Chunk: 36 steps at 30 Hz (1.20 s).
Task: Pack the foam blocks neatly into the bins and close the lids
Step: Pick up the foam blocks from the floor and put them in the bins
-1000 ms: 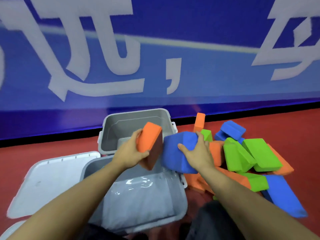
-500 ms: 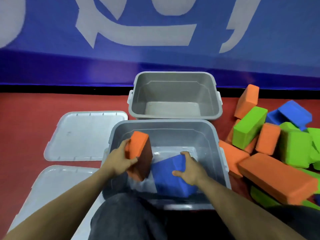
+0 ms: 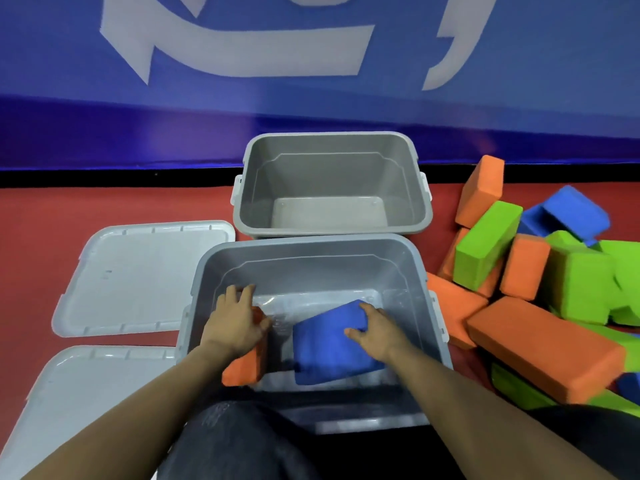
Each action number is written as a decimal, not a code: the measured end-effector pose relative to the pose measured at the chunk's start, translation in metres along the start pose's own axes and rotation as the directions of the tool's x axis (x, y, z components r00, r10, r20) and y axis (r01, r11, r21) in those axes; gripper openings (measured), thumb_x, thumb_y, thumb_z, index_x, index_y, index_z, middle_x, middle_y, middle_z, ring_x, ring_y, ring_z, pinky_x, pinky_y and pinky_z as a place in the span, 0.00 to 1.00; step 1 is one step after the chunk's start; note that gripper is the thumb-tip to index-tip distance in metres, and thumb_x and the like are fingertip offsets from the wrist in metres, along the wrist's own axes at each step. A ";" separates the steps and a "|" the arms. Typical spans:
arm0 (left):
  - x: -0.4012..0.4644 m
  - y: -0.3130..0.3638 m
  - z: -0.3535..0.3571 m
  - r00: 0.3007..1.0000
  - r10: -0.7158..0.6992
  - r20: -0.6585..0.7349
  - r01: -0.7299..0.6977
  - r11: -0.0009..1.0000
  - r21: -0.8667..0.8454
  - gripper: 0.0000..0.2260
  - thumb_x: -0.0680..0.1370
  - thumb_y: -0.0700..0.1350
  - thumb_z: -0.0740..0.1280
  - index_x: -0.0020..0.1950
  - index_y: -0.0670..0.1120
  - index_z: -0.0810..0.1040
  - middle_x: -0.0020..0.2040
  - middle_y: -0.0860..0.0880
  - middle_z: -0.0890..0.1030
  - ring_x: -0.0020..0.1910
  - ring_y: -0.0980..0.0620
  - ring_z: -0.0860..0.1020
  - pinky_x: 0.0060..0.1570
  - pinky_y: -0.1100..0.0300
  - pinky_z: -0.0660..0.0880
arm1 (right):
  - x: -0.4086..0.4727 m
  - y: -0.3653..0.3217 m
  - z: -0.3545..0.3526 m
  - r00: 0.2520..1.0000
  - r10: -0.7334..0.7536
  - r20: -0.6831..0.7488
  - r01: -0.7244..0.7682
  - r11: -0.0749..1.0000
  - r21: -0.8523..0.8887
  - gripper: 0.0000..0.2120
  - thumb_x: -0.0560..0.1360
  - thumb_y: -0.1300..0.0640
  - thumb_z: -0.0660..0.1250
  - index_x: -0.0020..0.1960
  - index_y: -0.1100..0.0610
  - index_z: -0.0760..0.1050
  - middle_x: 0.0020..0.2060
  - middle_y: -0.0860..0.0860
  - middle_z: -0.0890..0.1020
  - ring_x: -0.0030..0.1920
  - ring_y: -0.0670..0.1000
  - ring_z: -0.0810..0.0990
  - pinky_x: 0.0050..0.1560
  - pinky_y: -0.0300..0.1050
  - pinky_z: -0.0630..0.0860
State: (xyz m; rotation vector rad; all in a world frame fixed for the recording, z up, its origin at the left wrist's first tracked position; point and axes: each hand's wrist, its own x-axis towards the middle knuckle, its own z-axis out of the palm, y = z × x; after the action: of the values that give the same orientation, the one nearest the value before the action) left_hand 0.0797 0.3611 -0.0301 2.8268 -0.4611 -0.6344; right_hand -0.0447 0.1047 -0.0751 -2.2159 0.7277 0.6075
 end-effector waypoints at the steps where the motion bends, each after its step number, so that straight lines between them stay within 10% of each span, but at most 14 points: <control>1: 0.001 0.011 -0.007 0.999 0.030 -0.015 -0.030 1.000 0.003 0.36 0.79 0.61 0.68 0.81 0.48 0.59 0.75 0.43 0.64 0.74 0.39 0.64 0.71 0.44 0.67 | -0.004 0.004 -0.007 1.000 0.001 -0.015 -0.001 1.000 0.010 0.36 0.78 0.43 0.67 0.81 0.50 0.56 0.77 0.53 0.64 0.73 0.56 0.69 0.72 0.50 0.68; 16: -0.025 0.251 -0.011 0.837 0.546 0.036 -0.545 0.837 -0.045 0.38 0.78 0.65 0.66 0.82 0.49 0.59 0.78 0.50 0.64 0.76 0.47 0.65 0.75 0.52 0.64 | -0.118 0.091 -0.173 0.946 -0.107 -0.305 0.056 0.983 -0.172 0.37 0.76 0.40 0.69 0.79 0.50 0.60 0.76 0.52 0.66 0.74 0.53 0.68 0.73 0.48 0.65; 28: -0.044 0.390 0.073 0.759 0.613 0.220 -0.623 0.782 -0.029 0.41 0.75 0.68 0.67 0.81 0.48 0.61 0.78 0.47 0.65 0.76 0.45 0.65 0.75 0.52 0.62 | -0.158 0.256 -0.206 0.855 0.311 -0.415 -0.304 0.949 0.085 0.47 0.68 0.29 0.69 0.80 0.46 0.56 0.77 0.55 0.61 0.73 0.61 0.68 0.71 0.56 0.69; 36: -0.040 0.437 0.135 0.706 0.627 0.330 -0.645 0.761 -0.065 0.40 0.76 0.66 0.68 0.81 0.48 0.59 0.80 0.47 0.64 0.78 0.47 0.64 0.76 0.56 0.61 | -0.119 0.328 -0.178 0.756 0.621 -0.207 -0.444 0.718 0.535 0.60 0.64 0.24 0.69 0.81 0.44 0.37 0.75 0.63 0.64 0.75 0.66 0.63 0.74 0.57 0.61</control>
State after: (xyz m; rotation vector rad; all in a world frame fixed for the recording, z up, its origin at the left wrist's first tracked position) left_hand -0.1260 -0.0493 -0.0178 2.3343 -1.4577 -0.9368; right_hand -0.3090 -0.1822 -0.0484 -1.6609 1.5933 0.2271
